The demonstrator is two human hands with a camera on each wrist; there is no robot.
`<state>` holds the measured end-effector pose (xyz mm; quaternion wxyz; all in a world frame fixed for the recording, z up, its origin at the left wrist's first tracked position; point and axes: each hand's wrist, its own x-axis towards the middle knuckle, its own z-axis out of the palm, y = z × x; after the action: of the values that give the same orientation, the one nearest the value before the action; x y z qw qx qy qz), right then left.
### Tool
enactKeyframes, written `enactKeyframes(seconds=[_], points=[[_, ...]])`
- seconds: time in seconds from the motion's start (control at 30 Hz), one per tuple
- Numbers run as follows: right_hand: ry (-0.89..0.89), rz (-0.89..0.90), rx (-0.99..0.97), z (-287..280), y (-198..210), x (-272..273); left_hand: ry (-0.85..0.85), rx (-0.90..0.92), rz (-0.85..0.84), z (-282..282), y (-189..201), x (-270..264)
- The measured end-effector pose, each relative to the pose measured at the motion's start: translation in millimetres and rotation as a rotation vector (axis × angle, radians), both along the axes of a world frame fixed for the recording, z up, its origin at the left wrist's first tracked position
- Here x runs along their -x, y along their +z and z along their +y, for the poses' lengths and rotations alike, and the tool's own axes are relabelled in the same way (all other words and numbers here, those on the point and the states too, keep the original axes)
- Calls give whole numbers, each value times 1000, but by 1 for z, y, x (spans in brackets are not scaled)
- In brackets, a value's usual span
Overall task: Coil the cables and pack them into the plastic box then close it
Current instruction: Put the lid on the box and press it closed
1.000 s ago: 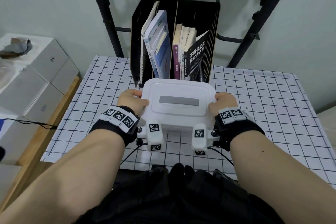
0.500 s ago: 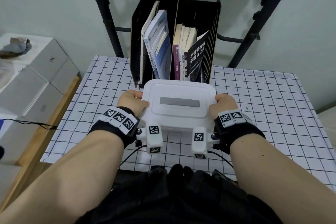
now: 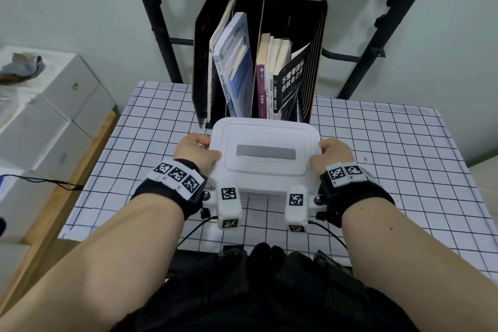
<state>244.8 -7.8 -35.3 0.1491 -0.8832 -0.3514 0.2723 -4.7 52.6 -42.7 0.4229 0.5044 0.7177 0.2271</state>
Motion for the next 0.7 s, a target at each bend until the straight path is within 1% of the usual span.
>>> enactKeyframes(seconds=[0.13, 0.27, 0.37, 0.5, 0.6, 0.7], points=[[-78, -26, 38, -5, 2, -2, 12, 67, 56, 1, 2, 2], [-142, 90, 24, -8, 6, -1, -73, 146, 120, -1, 10, 4], [-155, 114, 49, -11, 7, -3, -119, 176, 166, -2, 14, 2], [-109, 95, 76, -12, 7, 0, -160, 213, 122, -1, 11, 5], [-54, 79, 60, -9, 6, 0, -143, 215, 85, -2, 13, 5], [-43, 55, 17, -9, 3, 1, -142, 217, 68, -4, 16, 5]])
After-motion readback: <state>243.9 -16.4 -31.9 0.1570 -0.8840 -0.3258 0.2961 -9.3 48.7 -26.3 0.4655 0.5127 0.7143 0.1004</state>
